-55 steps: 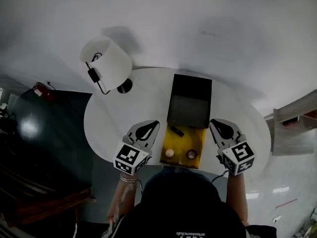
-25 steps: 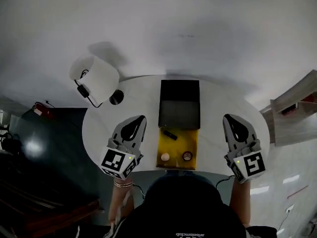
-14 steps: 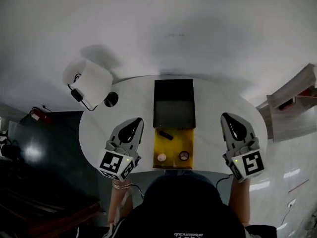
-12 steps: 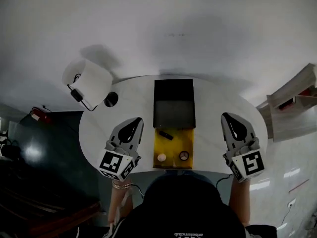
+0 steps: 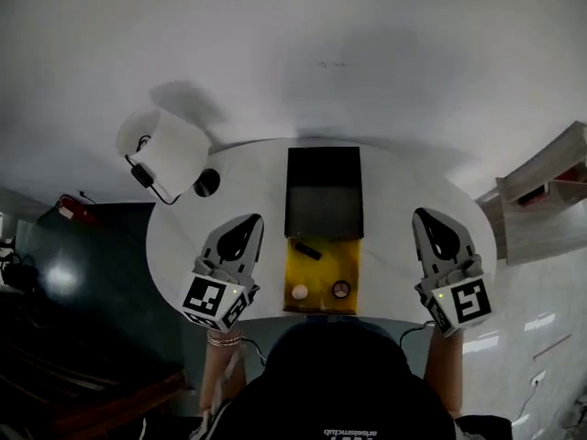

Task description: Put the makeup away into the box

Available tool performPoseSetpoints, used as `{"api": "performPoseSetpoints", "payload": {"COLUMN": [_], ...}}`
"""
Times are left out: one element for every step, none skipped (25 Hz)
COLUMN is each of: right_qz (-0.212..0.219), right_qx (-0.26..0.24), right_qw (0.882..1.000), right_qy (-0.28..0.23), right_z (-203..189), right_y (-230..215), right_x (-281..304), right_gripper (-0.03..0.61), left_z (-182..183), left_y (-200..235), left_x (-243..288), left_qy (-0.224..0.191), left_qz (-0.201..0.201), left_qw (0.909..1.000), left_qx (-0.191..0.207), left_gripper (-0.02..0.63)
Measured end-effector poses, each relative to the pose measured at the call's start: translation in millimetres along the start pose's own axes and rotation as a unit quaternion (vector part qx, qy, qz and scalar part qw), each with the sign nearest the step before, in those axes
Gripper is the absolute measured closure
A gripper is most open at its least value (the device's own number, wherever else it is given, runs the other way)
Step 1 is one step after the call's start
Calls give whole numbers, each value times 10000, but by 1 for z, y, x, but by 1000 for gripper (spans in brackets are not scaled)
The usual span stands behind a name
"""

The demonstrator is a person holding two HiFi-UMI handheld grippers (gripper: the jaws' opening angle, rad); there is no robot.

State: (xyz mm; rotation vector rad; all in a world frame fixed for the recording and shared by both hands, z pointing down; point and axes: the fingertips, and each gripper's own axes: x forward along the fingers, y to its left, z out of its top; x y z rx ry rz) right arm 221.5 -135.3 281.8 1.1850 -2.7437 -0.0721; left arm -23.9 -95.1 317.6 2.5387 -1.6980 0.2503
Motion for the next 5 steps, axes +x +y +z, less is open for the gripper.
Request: {"api": "performPoseSetpoints", "payload": {"right_qz": [5, 8, 12, 16, 19], "right_qx": [6, 10, 13, 15, 17], "right_qw": [10000, 10000, 10000, 10000, 10000], "right_qy": [6, 13, 20, 24, 28], "right_z": [0, -1, -1, -1, -2], "right_y": [0, -1, -1, -1, -2], "right_x": [0, 0, 0, 0, 0], "right_gripper": [560, 560, 560, 560, 560], "left_z": [0, -1, -1, -1, -2], "left_y": [1, 1, 2, 2, 2], "left_x": [0, 0, -1, -1, -1], "left_qy": [6, 12, 16, 19, 22], "left_qz": [14, 24, 31, 37, 42], "left_qw": [10000, 10000, 10000, 10000, 10000], "left_qx": [-8, -16, -25, -32, -40], "left_gripper": [597, 597, 597, 597, 597]}}
